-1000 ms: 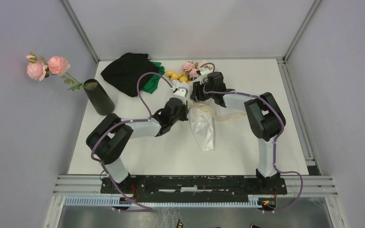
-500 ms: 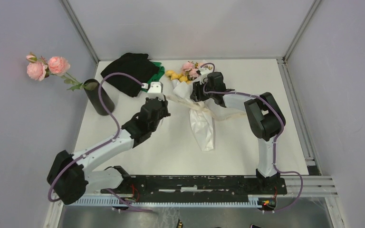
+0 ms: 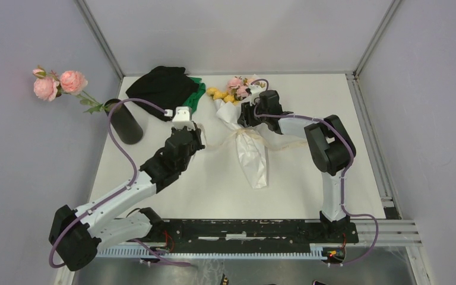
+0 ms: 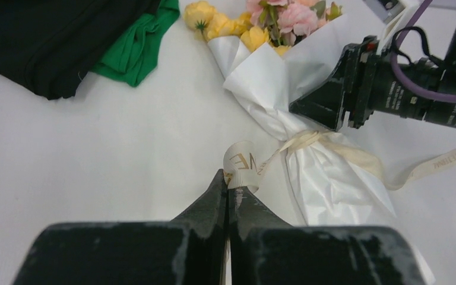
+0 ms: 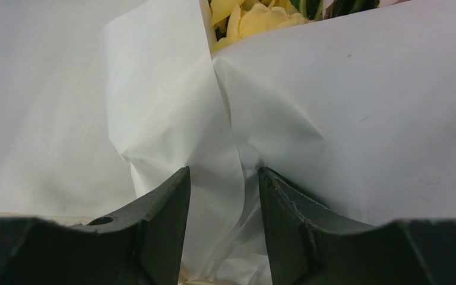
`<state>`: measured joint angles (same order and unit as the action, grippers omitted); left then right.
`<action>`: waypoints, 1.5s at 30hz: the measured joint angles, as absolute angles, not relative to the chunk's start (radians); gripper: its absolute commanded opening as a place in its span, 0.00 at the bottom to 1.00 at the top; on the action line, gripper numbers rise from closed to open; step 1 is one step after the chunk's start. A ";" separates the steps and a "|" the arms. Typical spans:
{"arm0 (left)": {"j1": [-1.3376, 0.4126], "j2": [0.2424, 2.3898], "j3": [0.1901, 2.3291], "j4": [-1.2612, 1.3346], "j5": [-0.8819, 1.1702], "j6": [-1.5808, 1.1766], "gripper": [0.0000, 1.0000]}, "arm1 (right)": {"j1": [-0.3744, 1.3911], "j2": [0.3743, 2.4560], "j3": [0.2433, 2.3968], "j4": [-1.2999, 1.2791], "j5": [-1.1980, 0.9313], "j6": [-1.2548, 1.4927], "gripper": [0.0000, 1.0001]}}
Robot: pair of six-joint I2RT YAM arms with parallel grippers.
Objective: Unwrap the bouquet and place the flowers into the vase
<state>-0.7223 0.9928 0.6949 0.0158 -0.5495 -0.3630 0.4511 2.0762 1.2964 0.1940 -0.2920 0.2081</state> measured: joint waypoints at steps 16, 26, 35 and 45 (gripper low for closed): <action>-0.651 0.791 0.635 -0.103 -0.688 -0.490 0.09 | 0.451 2.099 1.315 0.202 -0.292 0.211 0.53; -0.645 0.768 0.662 -0.122 -0.745 -0.494 0.18 | 0.451 2.086 1.310 0.204 -0.279 0.201 0.54; -0.645 1.150 0.709 -0.069 -0.597 -0.495 0.13 | 0.465 1.950 1.278 0.079 -0.189 0.137 0.72; -0.645 1.438 0.865 0.136 -0.437 -0.466 0.11 | 0.483 1.702 1.118 0.023 0.012 0.049 0.72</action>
<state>-0.6445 1.4384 0.8654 0.1364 -0.4374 -0.4656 0.4831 1.7020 1.1175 0.0227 0.0120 0.0494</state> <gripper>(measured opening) 0.109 0.720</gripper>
